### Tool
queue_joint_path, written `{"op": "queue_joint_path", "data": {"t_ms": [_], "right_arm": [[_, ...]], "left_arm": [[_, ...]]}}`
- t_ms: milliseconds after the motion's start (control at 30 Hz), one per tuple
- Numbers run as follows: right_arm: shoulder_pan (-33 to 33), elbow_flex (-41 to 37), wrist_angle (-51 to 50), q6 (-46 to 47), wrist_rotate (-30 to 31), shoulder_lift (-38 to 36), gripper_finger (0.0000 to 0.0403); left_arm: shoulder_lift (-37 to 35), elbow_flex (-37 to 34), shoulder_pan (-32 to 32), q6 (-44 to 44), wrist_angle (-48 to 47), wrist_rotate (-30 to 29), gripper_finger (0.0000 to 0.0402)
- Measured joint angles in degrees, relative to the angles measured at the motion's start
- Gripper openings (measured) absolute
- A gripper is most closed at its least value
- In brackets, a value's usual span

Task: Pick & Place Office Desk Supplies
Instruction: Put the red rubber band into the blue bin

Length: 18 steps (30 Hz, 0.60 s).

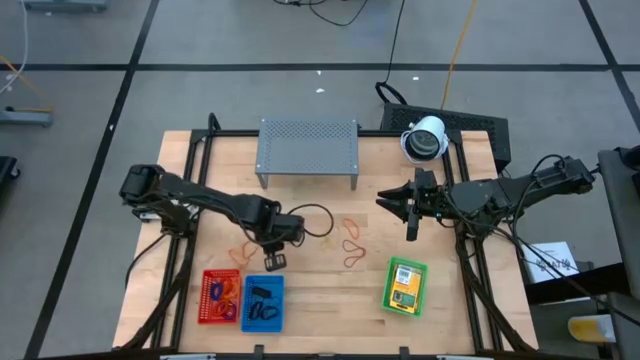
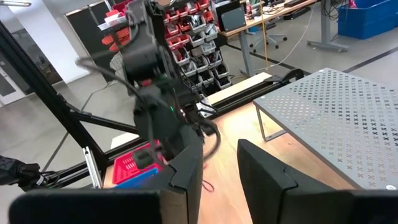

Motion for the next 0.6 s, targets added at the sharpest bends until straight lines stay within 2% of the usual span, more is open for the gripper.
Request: {"op": "queue_joint_path", "data": {"t_ms": [267,467,600], "right_arm": [[0.00,0.00,-0.02,-0.79,0.00,0.00,0.0089],[0.00,0.00,0.00,-1.68,0.00,-0.01,0.0089],[0.00,0.00,-0.02,-1.67,0.07,-0.01,0.0089]], "left_arm": [[-3.06,7.04,-0.81,-0.36,-10.64,1.98,0.0001],[-3.36,11.97,-1.12,-2.08,-10.69,2.27,0.0001],[-3.40,14.07,-1.57,-2.05,-10.34,0.21,0.0000]]}}
